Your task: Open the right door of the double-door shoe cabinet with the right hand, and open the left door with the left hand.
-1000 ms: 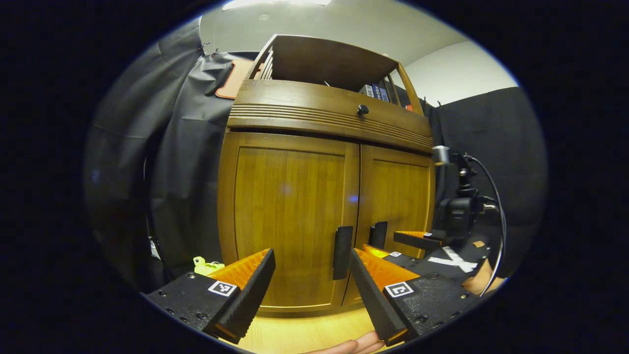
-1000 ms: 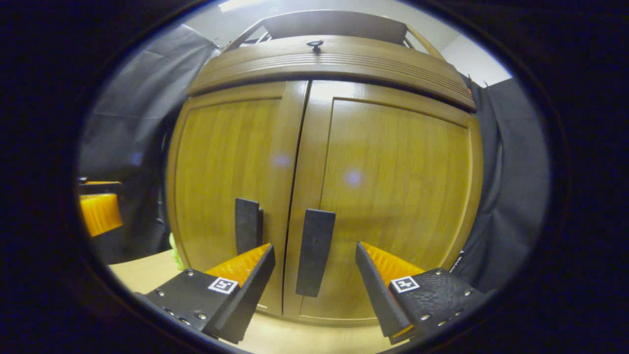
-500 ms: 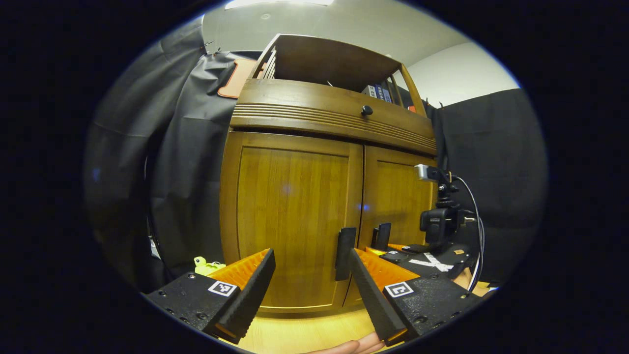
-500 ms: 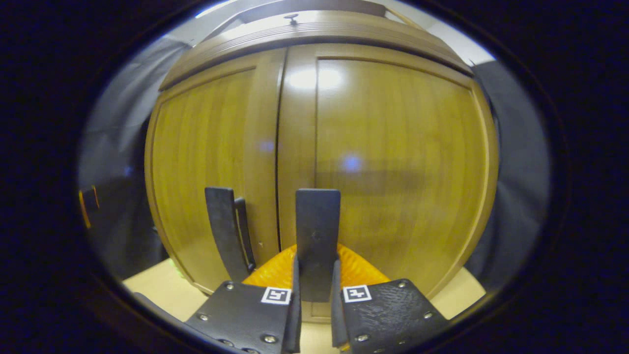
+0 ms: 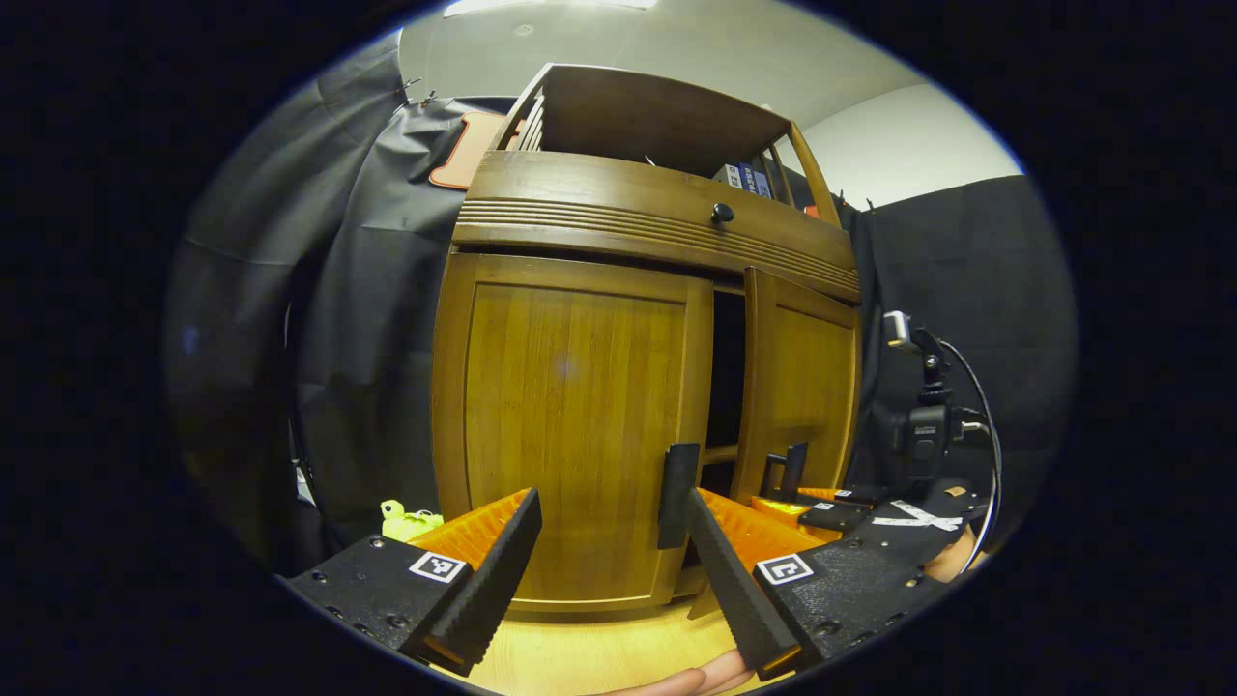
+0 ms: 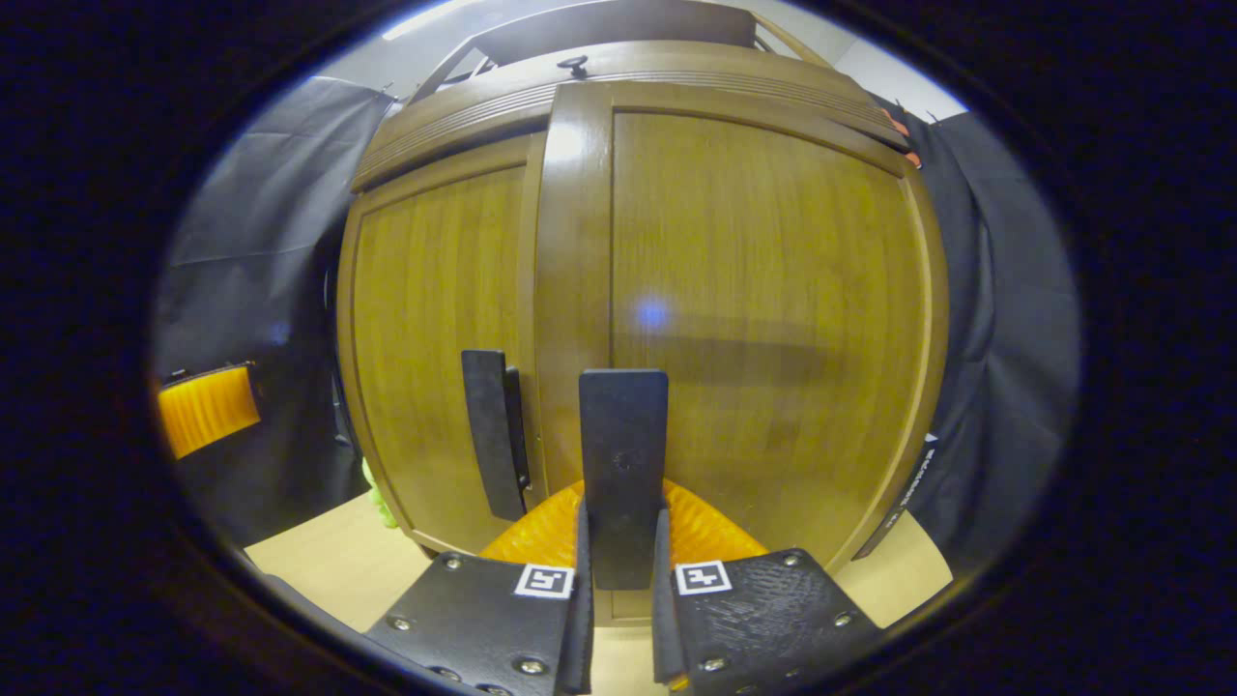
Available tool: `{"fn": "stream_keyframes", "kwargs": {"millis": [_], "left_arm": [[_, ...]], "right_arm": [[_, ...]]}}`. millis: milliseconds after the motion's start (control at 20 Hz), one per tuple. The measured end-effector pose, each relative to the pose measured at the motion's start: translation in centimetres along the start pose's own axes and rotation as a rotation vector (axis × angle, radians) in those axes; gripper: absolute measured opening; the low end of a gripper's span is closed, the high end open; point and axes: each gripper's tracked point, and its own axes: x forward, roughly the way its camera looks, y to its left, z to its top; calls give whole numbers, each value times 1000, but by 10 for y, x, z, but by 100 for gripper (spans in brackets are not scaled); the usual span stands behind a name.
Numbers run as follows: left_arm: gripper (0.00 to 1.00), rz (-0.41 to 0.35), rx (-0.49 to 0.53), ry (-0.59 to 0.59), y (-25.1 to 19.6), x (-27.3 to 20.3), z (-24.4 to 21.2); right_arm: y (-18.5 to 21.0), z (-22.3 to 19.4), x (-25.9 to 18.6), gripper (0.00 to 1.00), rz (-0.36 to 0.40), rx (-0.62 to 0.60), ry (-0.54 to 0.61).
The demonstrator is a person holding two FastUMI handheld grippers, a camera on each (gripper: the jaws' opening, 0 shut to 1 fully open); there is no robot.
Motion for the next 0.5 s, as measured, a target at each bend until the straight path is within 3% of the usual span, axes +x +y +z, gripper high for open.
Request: {"fn": "stream_keyframes", "kwargs": {"millis": [100,200,300,350,400,500], "left_arm": [[88,5,3,-4,2,2,1],[94,4,3,-4,1,1,0],[94,1,2,1,0,1,-1],[88,1,2,3,1,1,-2],[88,2,2,4,0,2,-2],[94,1,2,8,0,2,-4]], "right_arm": [[0,-1,0,29,13,-12,4],[0,1,-1,24,26,-7,9],[2,2,-1,24,48,28,13],[4,4,-2,29,58,44,14],[4,6,-3,24,64,56,12],[3,8,-5,24,70,58,7]]}}
